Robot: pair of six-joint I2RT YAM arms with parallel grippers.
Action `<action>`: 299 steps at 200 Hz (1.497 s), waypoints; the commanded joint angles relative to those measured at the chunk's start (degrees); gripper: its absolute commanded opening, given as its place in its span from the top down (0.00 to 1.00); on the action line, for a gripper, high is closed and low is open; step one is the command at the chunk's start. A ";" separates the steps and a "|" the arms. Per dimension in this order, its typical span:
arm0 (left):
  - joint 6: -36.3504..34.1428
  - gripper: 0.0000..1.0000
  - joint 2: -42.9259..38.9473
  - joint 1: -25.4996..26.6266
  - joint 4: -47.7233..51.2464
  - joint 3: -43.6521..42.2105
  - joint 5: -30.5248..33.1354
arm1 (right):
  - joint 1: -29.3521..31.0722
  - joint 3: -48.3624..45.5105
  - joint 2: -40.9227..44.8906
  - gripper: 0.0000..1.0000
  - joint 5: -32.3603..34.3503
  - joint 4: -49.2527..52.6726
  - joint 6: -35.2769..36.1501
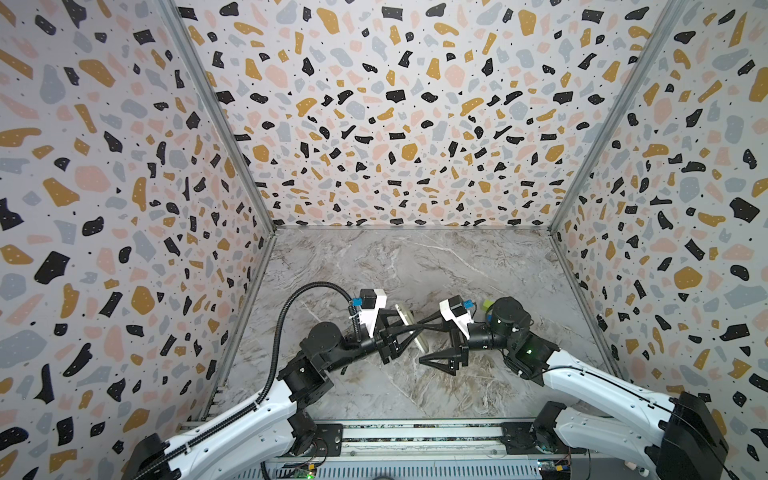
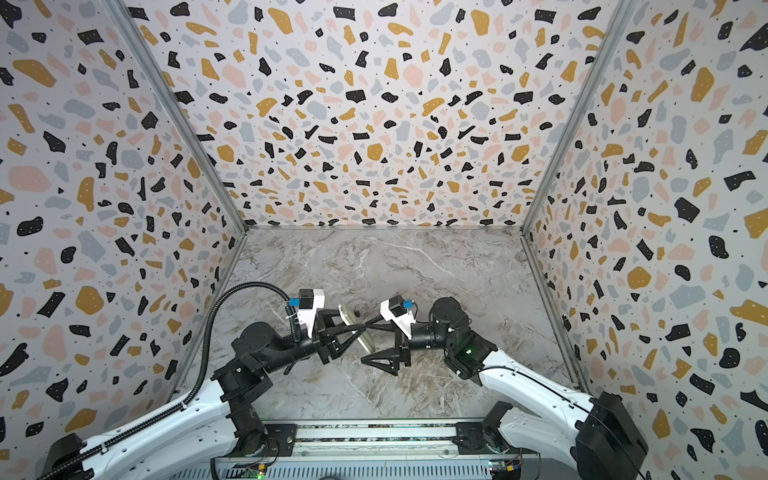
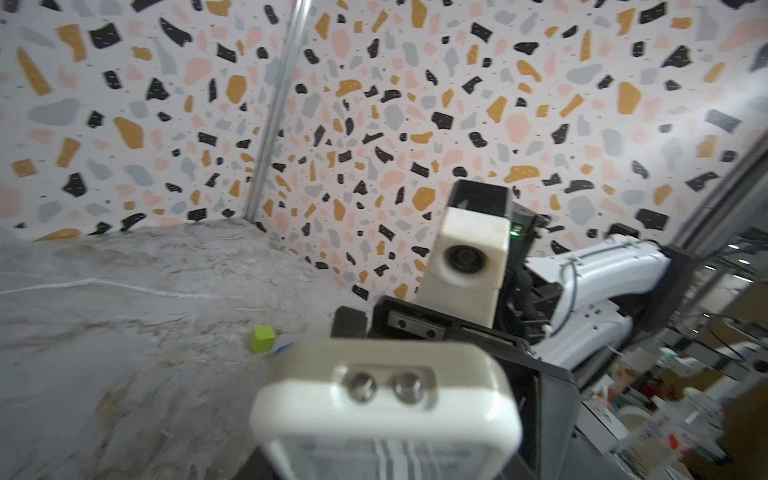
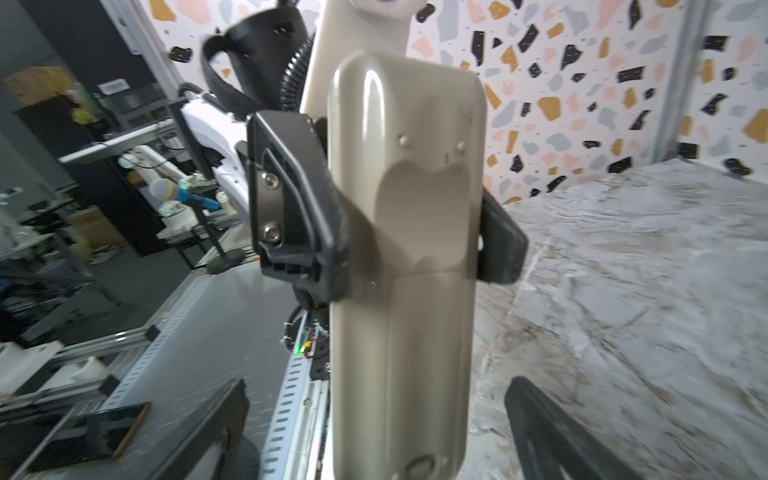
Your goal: Load the batteries into the remote control
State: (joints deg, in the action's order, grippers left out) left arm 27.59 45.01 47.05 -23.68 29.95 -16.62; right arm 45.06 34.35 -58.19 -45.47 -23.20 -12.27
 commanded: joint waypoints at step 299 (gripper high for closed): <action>-1.28 0.66 56.32 -14.00 52.06 30.91 24.27 | -1.37 -7.01 15.37 0.01 46.56 19.76 11.83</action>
State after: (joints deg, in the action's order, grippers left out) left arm 27.44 99.92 33.69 28.32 61.28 6.39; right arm 44.07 27.22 -43.72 0.14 -3.22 -0.93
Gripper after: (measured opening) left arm 0.513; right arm 0.993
